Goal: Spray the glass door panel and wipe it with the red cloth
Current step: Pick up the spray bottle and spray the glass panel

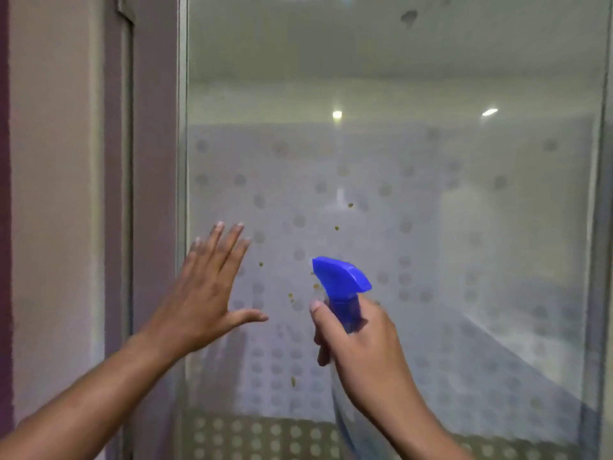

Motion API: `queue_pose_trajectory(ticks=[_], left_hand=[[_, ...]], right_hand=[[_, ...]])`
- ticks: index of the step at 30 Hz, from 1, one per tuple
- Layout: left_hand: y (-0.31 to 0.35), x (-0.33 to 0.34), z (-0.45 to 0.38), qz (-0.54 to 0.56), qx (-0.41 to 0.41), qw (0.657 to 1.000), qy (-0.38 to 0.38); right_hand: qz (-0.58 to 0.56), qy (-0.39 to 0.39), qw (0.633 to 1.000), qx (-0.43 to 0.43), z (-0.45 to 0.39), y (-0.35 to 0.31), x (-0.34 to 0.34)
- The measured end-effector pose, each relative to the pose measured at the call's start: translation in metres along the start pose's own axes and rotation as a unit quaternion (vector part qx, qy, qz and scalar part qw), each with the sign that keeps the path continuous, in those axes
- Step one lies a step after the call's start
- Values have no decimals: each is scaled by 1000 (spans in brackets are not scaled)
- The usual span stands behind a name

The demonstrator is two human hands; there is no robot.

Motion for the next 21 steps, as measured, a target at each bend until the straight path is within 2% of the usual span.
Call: queue_pose_trajectory(ticks=[3, 6, 9, 12, 17, 21], left_hand=[[-37, -31, -43, -70, -15, 994, -77], [-61, -38, -71, -88, -22, 986, -138], [-74, -28, -76, -90, -1, 985, -145], [-80, -25, -74, -82, 20, 988, -128], [-83, -28, -72, -87, 33, 988, -120], [-80, -32, -69, -101, 26, 986, -132]], right_hand=[[71, 31, 996, -49, -40, -38, 28], [163, 54, 983, -66, -77, -65, 52], [197, 83, 974, -72, -105, -84, 58], [225, 119, 966, -53, -118, -93, 37], [171, 296, 939, 21, -103, -86, -44], [106, 361, 923, 77, -77, -63, -56]])
Point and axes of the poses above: each hand's wrist, its own z-axis away from the middle knuckle, its own x-axis out of the palm, y = z × x, the point moved 2 cm from there along -z, towards the middle knuckle, and after that the axes turned 10 degrees about -y, right-handed, at the moved point
